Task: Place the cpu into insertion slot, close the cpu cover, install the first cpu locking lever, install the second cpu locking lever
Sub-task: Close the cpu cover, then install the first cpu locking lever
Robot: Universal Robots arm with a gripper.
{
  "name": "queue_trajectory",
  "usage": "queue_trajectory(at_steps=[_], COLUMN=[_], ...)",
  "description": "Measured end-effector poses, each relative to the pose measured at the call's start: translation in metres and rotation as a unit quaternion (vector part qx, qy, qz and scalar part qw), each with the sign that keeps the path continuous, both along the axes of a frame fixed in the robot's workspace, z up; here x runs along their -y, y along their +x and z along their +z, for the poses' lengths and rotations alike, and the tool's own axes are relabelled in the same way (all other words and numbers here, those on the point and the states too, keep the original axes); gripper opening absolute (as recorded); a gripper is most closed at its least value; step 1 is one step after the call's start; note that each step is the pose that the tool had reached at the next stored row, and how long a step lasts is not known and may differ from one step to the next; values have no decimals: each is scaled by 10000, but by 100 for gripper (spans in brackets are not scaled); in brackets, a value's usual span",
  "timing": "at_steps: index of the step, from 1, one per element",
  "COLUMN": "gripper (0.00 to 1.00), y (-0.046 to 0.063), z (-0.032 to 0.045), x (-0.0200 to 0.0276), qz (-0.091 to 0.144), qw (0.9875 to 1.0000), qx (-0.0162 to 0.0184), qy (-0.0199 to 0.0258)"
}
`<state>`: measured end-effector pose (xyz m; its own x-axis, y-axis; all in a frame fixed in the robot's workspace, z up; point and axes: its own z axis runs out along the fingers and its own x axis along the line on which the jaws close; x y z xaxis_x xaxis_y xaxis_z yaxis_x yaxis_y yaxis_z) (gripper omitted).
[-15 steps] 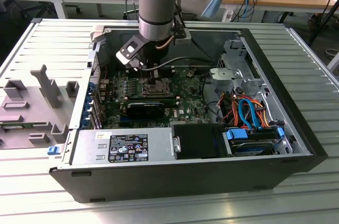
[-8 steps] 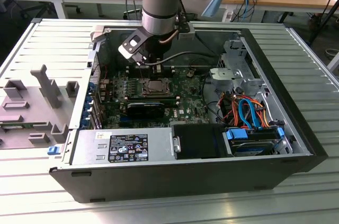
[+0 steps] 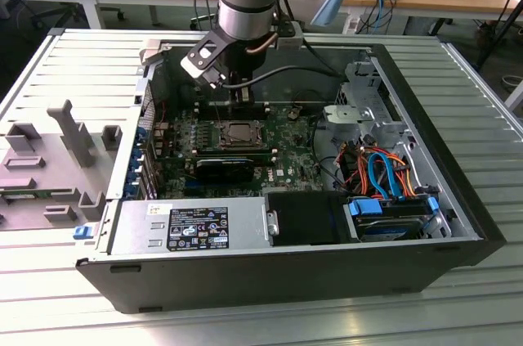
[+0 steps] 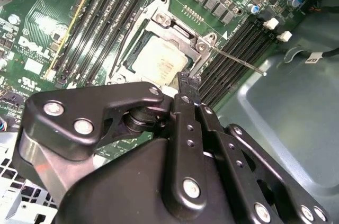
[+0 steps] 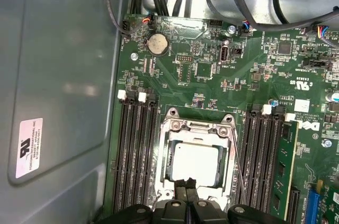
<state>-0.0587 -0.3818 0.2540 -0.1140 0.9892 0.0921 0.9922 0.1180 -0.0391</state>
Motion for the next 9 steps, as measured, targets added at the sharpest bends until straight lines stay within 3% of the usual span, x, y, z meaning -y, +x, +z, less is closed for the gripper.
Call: queue_trajectory(at_steps=[9], gripper=[11], y=[0], z=[13], x=[0], qz=[0], qw=[10000], qx=[0], qy=[-1])
